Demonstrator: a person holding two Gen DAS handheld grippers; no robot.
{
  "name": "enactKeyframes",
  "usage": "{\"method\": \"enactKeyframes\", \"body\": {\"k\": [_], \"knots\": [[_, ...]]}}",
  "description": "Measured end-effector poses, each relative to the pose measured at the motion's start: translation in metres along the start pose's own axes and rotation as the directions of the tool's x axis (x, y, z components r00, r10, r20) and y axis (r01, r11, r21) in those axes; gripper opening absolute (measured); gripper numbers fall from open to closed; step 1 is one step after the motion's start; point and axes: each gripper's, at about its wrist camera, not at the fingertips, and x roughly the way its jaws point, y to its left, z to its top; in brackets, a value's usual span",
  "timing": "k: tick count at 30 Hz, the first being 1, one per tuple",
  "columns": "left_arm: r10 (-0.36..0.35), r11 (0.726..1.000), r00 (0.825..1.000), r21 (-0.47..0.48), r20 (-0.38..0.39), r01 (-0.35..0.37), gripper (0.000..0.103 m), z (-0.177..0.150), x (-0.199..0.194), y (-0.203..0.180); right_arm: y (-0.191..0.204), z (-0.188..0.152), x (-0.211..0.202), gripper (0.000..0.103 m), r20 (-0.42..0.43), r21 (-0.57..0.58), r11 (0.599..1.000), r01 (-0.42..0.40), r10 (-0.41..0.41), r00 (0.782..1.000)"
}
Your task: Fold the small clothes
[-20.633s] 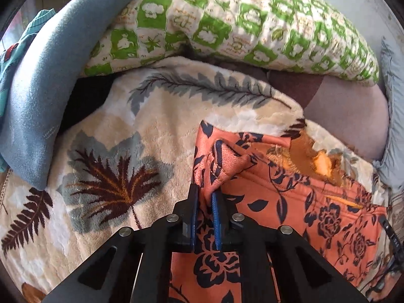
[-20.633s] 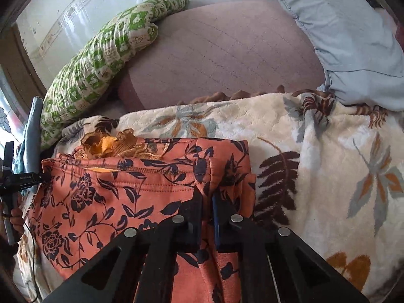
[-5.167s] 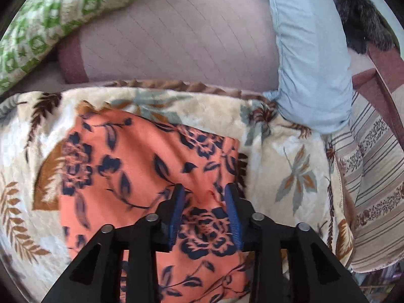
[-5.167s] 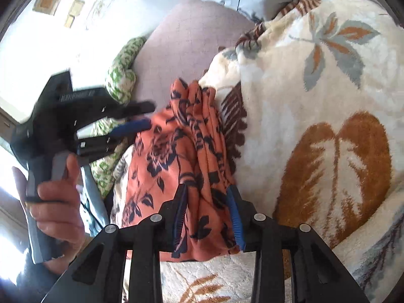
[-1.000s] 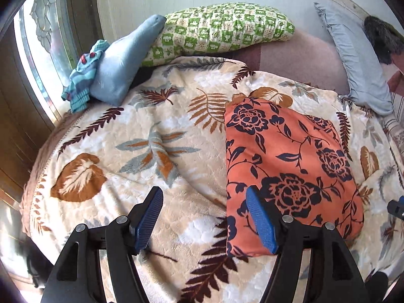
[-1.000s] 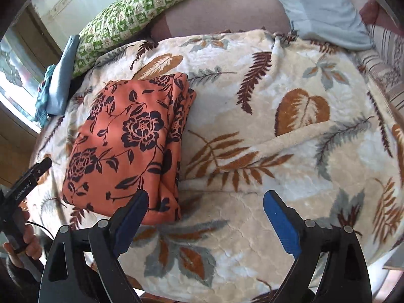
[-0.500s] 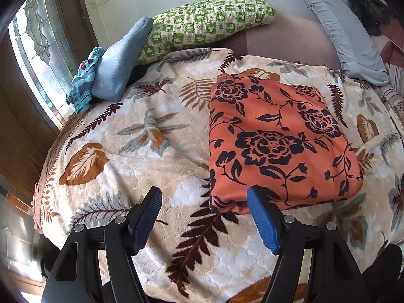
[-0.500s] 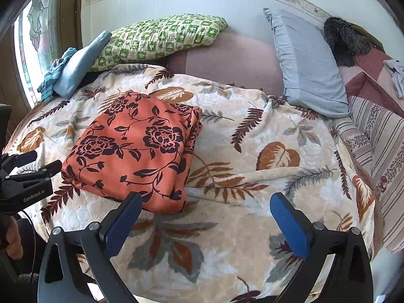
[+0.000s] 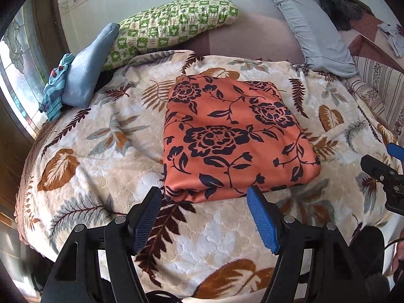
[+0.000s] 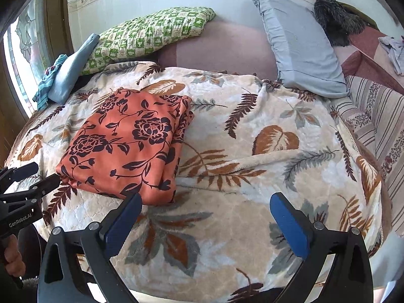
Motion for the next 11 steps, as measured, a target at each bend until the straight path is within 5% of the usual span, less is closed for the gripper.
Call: {"method": "enactKeyframes", "body": {"k": [11], "knots": [[-0.034, 0.999, 0.999, 0.014, 0.006, 0.034, 0.070, 0.006, -0.010, -0.015, -0.010, -0.001, 0.003, 0.102, -0.011, 0.024, 1.000, 0.016, -0.015, 1.000]]}}
